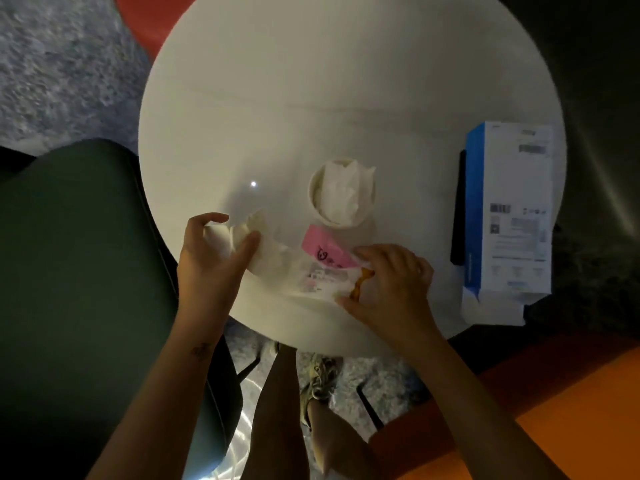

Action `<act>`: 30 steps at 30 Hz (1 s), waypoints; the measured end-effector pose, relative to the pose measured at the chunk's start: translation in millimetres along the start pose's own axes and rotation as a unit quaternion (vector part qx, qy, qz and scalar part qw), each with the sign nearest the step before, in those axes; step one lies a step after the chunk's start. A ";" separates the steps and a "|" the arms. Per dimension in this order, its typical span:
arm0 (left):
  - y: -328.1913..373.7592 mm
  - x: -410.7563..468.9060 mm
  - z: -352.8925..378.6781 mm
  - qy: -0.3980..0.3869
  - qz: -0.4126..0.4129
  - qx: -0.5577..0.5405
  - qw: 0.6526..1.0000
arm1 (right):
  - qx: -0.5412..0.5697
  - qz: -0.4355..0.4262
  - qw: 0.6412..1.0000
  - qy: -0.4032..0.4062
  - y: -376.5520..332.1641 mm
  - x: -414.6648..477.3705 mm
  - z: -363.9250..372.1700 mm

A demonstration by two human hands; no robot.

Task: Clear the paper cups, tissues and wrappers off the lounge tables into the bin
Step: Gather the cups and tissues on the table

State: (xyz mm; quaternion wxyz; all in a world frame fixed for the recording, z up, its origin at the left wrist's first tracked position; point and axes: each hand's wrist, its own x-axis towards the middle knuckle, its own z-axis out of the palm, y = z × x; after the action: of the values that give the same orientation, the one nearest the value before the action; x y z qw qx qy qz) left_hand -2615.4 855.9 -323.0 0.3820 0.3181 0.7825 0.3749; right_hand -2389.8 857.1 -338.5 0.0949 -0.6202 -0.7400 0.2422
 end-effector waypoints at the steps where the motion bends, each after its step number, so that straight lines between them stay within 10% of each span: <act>1: -3.5 -8.7 -1.2 -0.006 -0.003 -0.005 1.000 | -0.016 0.000 1.000 0.008 1.5 -4.9 2.0; 12: -21.0 -88.8 -8.4 -0.075 0.035 -0.052 0.995 | 0.116 0.151 0.981 0.047 -6.8 -36.9 6.9; 20: -20.1 -97.5 -12.4 -0.075 -0.002 -0.082 0.994 | 0.517 0.175 0.838 0.003 -53.2 -46.6 -20.5; 30: 8.7 -101.9 -14.9 -0.172 -0.033 -0.217 0.960 | 0.433 0.186 0.882 -0.025 -85.5 -54.1 -15.9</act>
State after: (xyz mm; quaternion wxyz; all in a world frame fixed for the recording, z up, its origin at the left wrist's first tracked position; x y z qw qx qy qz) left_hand -2574.4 775.3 -272.8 0.5828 0.2613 0.6147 0.4628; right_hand -2445.8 799.1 -275.4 0.2886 -0.6370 -0.4345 0.5675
